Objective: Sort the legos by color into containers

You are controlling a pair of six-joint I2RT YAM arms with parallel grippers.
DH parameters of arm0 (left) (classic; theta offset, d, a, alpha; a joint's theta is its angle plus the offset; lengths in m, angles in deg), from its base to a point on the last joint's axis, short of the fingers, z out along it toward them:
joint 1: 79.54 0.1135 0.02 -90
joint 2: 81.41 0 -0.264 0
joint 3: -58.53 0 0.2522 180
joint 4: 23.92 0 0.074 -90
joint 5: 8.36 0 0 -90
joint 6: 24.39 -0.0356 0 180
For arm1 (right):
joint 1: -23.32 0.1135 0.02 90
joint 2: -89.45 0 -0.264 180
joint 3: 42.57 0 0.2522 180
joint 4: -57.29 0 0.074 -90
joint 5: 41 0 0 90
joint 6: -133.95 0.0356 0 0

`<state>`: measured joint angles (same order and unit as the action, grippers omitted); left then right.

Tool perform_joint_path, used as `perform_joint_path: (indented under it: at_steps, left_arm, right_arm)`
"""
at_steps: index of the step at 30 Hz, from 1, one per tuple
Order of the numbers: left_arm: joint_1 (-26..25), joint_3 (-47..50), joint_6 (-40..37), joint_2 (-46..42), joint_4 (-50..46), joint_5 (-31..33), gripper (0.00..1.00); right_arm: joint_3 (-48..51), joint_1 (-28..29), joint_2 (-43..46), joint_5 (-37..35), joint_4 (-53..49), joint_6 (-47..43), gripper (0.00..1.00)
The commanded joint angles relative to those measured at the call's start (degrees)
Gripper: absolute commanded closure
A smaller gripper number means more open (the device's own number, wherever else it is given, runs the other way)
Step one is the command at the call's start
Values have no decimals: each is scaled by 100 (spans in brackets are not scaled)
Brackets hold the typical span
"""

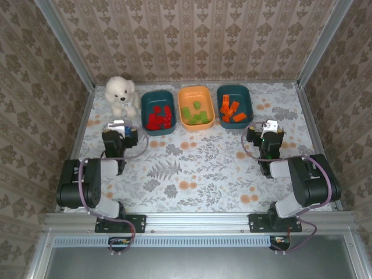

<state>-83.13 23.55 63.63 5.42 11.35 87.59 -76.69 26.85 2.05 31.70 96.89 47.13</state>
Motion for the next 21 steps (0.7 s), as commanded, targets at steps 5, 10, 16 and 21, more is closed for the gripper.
perform_joint_path:
  at_steps: [5,10,16,21]
  left_arm:
    - [365,-146,93,134,92,-366,0]
    - [334,-137,84,128,121,-307,0]
    - [245,-147,41,126,97,-130,0]
    - [210,-154,-7,119,84,-110,0]
  right_arm:
    - [-135,-19,-42,56,-98,77,0]
    - [-144,-19,-42,51,-114,77,0]
    - [-187,-19,-70,60,-172,66,0]
    - [-144,-18,-42,69,-110,66,0]
